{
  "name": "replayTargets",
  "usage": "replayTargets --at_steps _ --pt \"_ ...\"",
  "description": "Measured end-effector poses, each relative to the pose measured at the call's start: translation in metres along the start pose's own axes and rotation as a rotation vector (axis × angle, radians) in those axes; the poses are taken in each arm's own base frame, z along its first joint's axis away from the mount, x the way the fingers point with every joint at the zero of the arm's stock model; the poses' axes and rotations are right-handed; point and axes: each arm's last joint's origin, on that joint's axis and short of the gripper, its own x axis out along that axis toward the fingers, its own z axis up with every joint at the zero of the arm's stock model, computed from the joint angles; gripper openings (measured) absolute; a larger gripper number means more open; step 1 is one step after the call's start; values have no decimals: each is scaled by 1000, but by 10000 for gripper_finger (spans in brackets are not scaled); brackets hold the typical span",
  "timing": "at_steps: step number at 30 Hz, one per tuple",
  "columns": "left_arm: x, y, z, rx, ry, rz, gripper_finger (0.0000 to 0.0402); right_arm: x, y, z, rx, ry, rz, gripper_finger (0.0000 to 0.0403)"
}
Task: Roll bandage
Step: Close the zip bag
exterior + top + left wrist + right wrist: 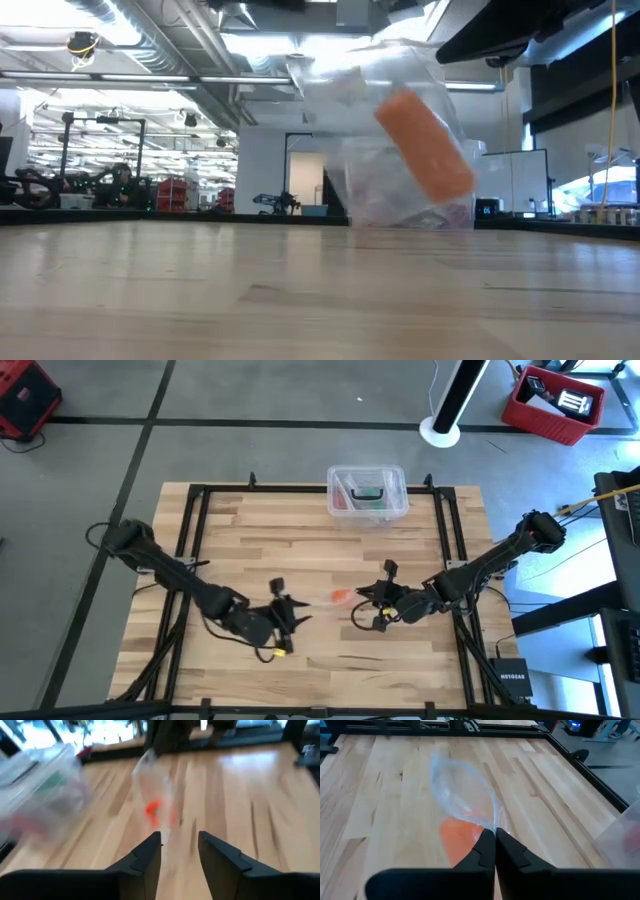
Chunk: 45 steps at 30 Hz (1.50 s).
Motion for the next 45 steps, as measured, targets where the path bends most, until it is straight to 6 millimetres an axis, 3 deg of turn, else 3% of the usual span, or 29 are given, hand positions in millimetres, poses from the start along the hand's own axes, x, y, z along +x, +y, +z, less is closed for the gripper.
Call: replayTargets --at_steps 5,13,21,25,36,45 --pt "-18 19 -12 -41 140 51 125 1 1 -1 -4 6 -2 3" --pt "-9 16 -53 -124 172 49 125 2 0 -1 -4 3 -18 2" --pt "7 26 -54 -150 73 39 125 2 0 -1 -1 5 -11 1" --pt "14 29 -53 -164 54 -72 125 2 0 -1 -1 4 -11 1" --pt "18 33 -48 -231 -15 -91 125 2 0 -1 -1 3 -13 1" --pt "19 34 -53 -210 23 -86 125 2 0 -1 -1 2 -17 1"
